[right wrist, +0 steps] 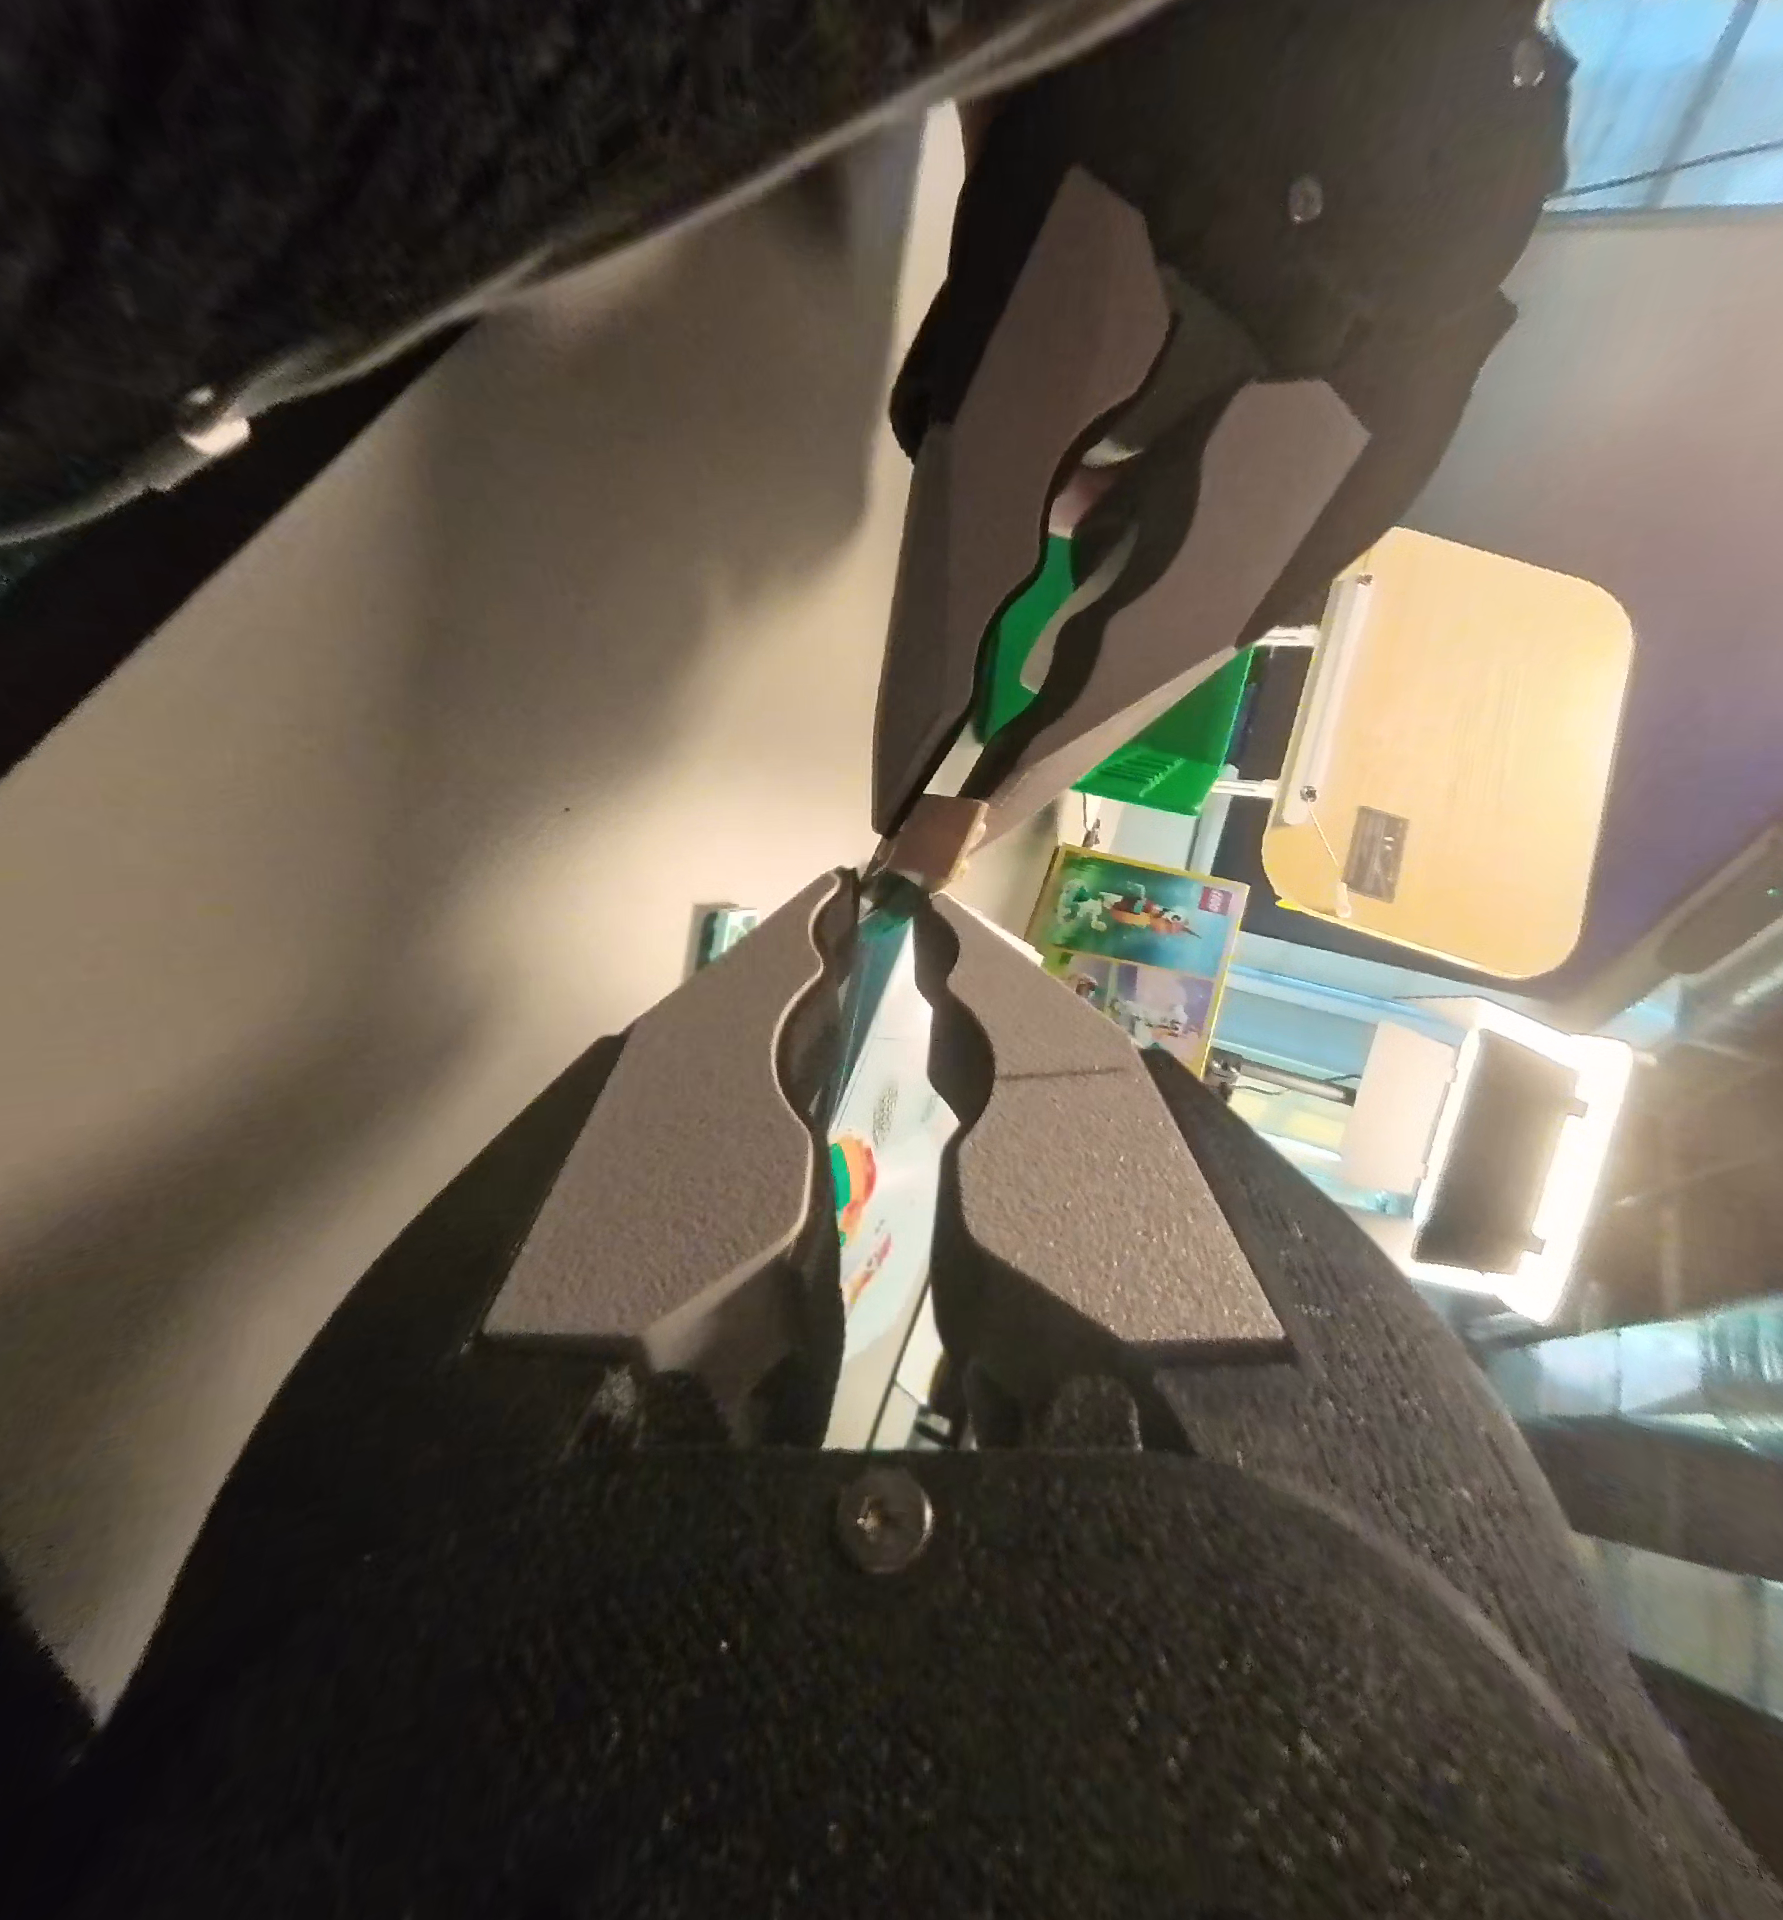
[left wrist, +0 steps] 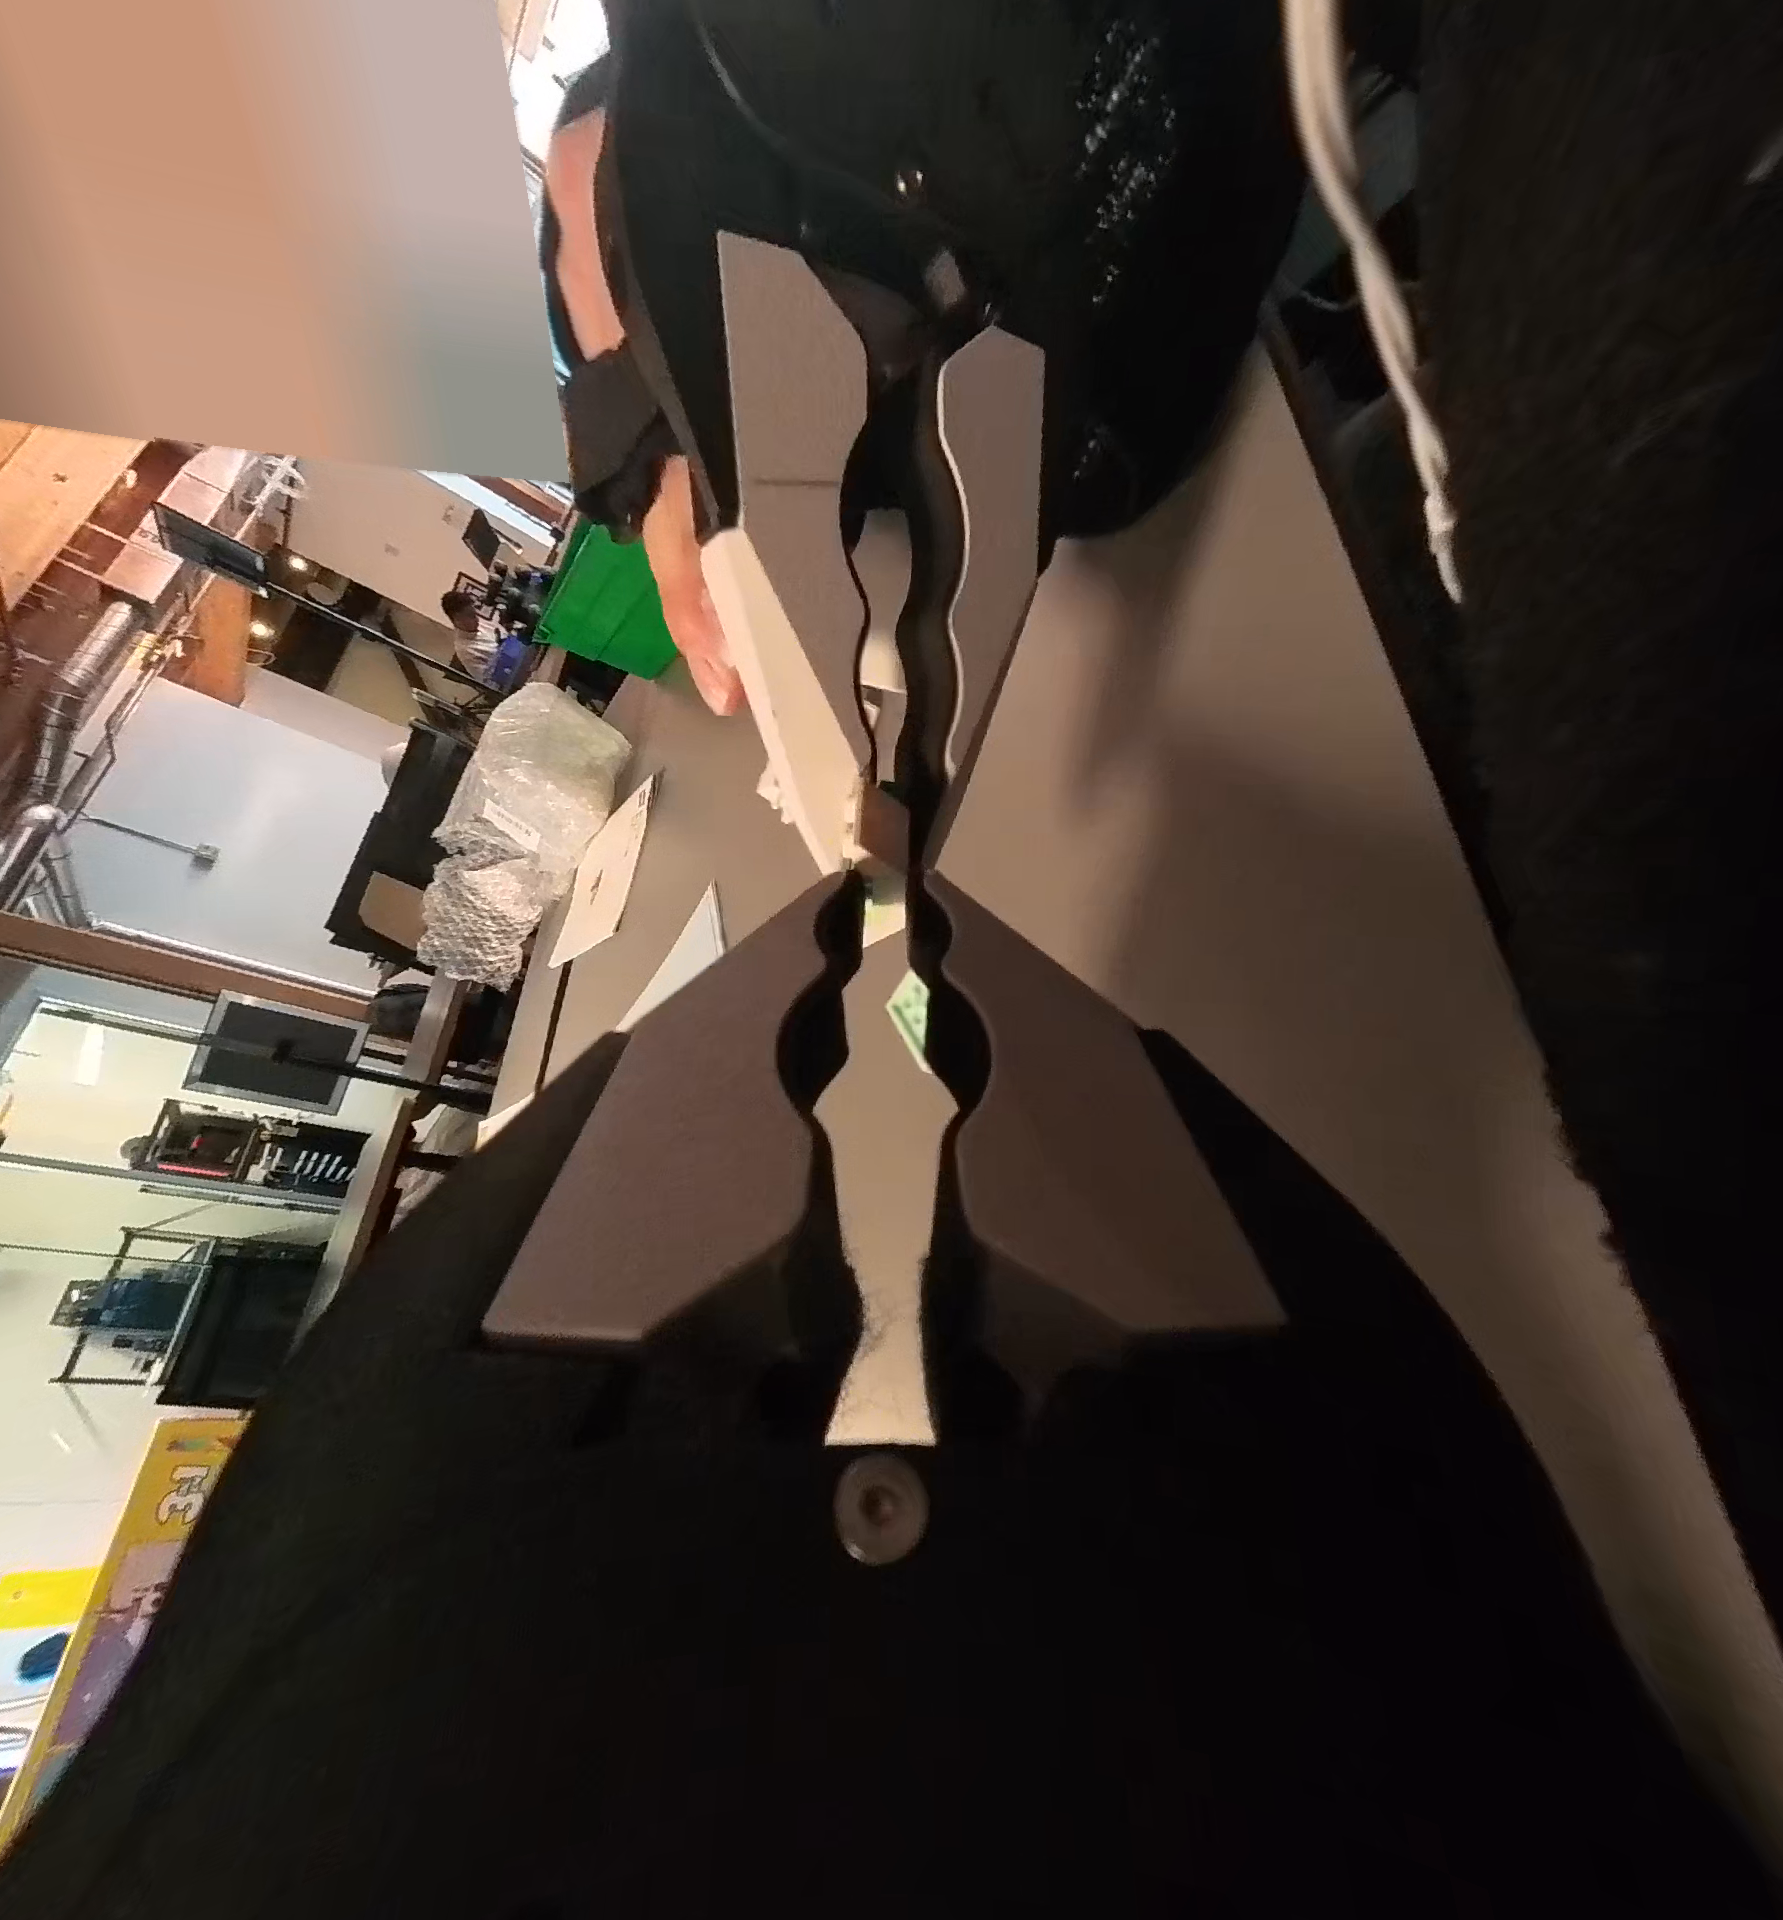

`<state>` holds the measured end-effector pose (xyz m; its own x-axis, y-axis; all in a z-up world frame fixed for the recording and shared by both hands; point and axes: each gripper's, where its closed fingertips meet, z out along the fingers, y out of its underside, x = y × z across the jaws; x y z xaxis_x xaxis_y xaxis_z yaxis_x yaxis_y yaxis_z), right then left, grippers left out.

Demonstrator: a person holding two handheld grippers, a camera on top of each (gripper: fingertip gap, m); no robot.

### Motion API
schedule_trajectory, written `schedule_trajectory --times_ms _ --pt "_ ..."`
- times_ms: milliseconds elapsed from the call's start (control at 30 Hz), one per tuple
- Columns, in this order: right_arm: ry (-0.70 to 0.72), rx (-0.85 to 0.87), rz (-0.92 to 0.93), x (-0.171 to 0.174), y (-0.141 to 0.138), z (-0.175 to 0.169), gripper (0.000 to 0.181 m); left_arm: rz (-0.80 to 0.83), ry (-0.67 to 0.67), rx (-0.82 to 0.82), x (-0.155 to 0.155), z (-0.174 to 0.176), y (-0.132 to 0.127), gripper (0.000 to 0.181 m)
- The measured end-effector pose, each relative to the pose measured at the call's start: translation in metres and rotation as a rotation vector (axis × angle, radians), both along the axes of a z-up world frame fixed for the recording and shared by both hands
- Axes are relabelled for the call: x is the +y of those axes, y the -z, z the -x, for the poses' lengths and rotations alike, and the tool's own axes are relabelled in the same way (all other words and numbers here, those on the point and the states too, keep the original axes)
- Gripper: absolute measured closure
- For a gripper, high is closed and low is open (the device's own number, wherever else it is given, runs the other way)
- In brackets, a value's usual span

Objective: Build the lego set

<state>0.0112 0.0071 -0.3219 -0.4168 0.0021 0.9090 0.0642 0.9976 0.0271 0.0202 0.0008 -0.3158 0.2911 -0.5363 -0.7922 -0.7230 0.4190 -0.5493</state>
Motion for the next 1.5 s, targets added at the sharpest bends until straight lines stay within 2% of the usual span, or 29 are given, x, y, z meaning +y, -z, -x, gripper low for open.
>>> schedule_trajectory --times_ms 233,367,567,967,1200,1233,1333,1433,1500 --pt "-0.022 0.038 -0.029 0.0 -0.008 -0.002 0.171 -0.027 0.006 -0.024 -0.001 -0.002 -0.007 0.174" --pt "-0.04 0.045 -0.008 -0.003 -0.009 -0.003 0.174 -0.025 0.027 -0.033 -0.004 -0.004 -0.008 0.174" --pt "0.011 0.056 0.013 -0.004 -0.006 -0.002 0.175 -0.012 0.026 -0.031 -0.005 -0.004 -0.006 0.175" --pt "0.014 -0.047 -0.029 -0.003 0.0 -0.002 0.176 0.032 0.021 -0.025 -0.004 -0.006 0.001 0.175" --pt "0.092 0.003 0.192 0.008 -0.014 0.007 0.172 0.036 -0.036 -0.131 0.007 0.002 -0.013 0.175" --pt "0.095 0.003 0.217 0.009 -0.013 0.007 0.167 0.046 -0.041 -0.15 0.008 0.004 -0.014 0.175" --pt "0.107 -0.017 0.325 0.009 -0.011 0.009 0.151 0.103 -0.046 -0.216 0.01 0.007 -0.017 0.175" --pt "0.106 -0.012 0.482 0.005 -0.016 0.011 0.148 0.169 -0.022 -0.297 0.009 0.007 -0.022 0.175" --pt "0.098 0.019 0.596 0.004 -0.024 0.013 0.152 0.218 -0.009 -0.341 0.009 0.007 -0.023 0.175"
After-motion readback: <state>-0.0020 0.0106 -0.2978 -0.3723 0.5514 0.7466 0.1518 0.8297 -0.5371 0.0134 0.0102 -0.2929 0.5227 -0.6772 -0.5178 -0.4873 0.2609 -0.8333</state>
